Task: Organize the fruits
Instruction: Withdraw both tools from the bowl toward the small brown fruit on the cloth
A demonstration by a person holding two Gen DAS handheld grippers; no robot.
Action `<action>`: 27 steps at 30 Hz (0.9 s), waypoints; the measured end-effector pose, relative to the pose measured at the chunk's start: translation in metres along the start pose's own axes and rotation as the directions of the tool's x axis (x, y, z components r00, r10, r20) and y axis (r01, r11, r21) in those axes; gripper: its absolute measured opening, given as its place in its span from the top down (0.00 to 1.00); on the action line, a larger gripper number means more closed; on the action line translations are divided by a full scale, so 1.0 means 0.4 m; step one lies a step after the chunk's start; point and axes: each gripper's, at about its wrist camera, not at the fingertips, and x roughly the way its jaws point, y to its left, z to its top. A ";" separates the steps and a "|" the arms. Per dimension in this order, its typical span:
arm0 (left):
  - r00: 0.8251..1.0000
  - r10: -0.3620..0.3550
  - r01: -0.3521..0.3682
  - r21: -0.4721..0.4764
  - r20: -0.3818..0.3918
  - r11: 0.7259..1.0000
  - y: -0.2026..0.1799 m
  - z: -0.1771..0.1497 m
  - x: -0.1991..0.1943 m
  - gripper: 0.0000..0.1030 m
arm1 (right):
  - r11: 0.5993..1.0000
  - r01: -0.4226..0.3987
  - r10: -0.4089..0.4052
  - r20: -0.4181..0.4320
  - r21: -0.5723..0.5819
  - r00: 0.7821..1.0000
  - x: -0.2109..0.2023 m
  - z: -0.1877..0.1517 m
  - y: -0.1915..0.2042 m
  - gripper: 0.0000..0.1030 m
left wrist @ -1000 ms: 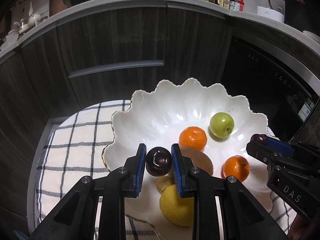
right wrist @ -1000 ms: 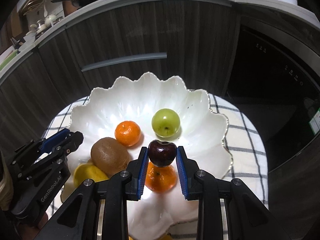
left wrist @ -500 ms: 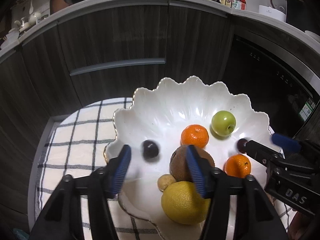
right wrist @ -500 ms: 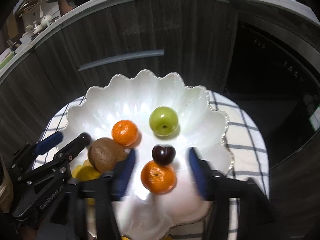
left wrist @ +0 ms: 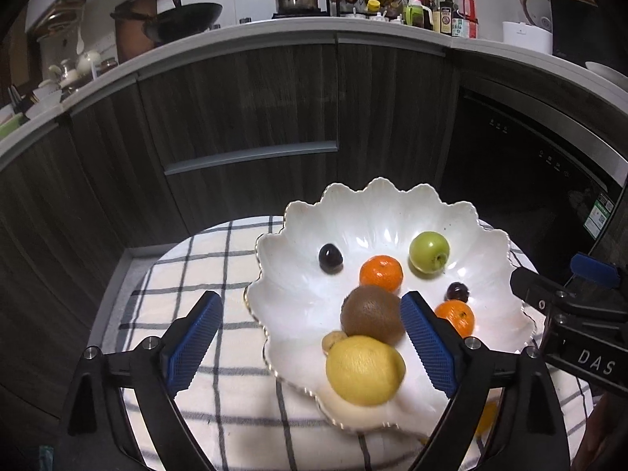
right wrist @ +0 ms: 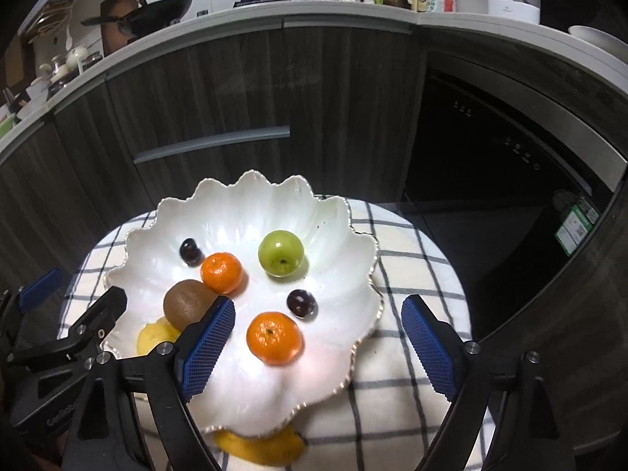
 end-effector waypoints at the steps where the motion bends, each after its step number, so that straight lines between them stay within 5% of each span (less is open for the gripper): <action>1: 1.000 -0.001 0.001 -0.001 0.001 1.000 -0.001 -0.004 -0.011 0.09 | 1.000 0.000 0.000 0.005 0.003 1.000 -0.011 -0.004 -0.003 0.11; 13: 1.000 0.000 0.000 -0.013 0.024 1.000 -0.026 -0.085 -0.144 0.04 | 1.000 0.017 -0.018 0.052 0.013 0.999 -0.149 -0.077 -0.038 0.11; 27: 1.000 -0.024 0.024 0.026 0.014 0.999 -0.072 -0.255 -0.245 0.05 | 0.998 0.039 -0.039 -0.013 0.047 0.999 -0.224 -0.261 -0.091 0.11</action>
